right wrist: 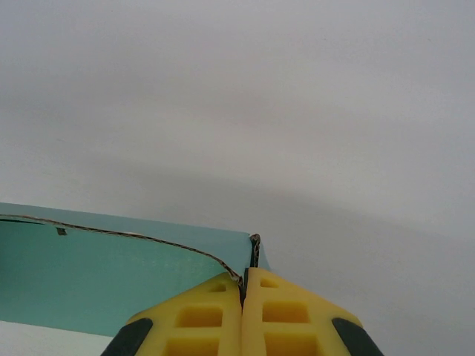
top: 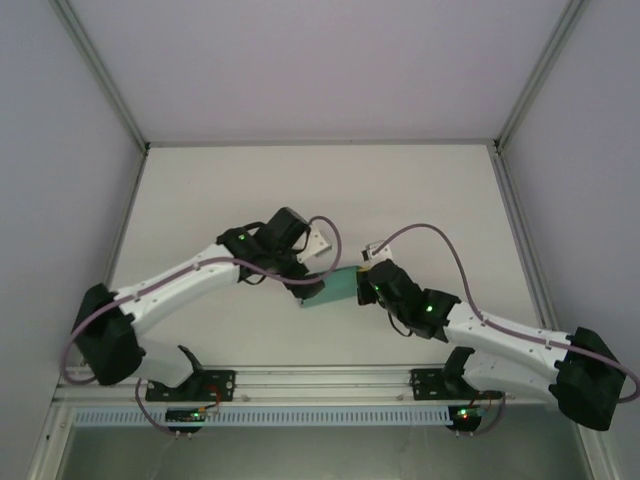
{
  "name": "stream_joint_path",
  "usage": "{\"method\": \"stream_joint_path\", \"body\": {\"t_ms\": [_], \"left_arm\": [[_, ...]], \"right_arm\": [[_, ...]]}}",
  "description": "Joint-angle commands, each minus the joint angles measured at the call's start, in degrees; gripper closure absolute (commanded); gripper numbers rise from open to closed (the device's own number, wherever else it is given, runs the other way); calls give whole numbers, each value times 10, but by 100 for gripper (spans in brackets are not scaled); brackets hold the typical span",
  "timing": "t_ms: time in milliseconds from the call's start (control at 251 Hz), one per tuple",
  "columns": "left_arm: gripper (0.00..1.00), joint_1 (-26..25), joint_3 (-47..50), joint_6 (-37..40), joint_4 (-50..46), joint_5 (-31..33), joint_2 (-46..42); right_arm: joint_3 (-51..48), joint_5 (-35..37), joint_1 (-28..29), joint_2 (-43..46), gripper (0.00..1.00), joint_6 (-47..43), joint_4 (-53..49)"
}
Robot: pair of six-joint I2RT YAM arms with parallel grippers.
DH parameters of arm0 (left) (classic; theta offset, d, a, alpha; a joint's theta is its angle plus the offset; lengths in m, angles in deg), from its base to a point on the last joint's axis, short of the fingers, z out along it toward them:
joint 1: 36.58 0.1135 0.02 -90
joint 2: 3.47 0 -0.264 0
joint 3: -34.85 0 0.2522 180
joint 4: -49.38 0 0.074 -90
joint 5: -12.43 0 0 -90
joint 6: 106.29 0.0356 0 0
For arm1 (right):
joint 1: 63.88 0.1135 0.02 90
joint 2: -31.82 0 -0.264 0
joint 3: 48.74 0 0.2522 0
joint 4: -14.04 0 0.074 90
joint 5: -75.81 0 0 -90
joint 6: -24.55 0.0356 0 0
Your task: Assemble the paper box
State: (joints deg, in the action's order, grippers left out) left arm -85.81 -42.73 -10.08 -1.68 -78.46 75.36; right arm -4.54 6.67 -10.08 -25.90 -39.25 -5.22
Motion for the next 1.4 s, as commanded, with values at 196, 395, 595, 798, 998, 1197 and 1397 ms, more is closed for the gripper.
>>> {"method": "stream_joint_path", "body": {"t_ms": [196,395,595,798,998,1197,1397], "left_arm": [[41,0,67,-145,1,14,-77],[71,0,62,-153,0,-5,-55],[78,0,82,-157,8,-8,-53],[91,-1,83,-218,28,-29,-57],[100,-3,107,-389,35,-39,-49],[94,-8,115,-469,44,-23,-63],[97,-15,87,-486,3,17,-44]], "right_arm": [[49,5,10,-32,100,20,-112],[68,10,15,-49,100,23,-119],[75,6,19,-56,100,29,-126],[79,19,28,-58,100,45,-133],[69,67,51,-56,100,121,-144],[75,115,84,-64,100,146,-159],[89,126,97,-84,100,156,-167]]}}
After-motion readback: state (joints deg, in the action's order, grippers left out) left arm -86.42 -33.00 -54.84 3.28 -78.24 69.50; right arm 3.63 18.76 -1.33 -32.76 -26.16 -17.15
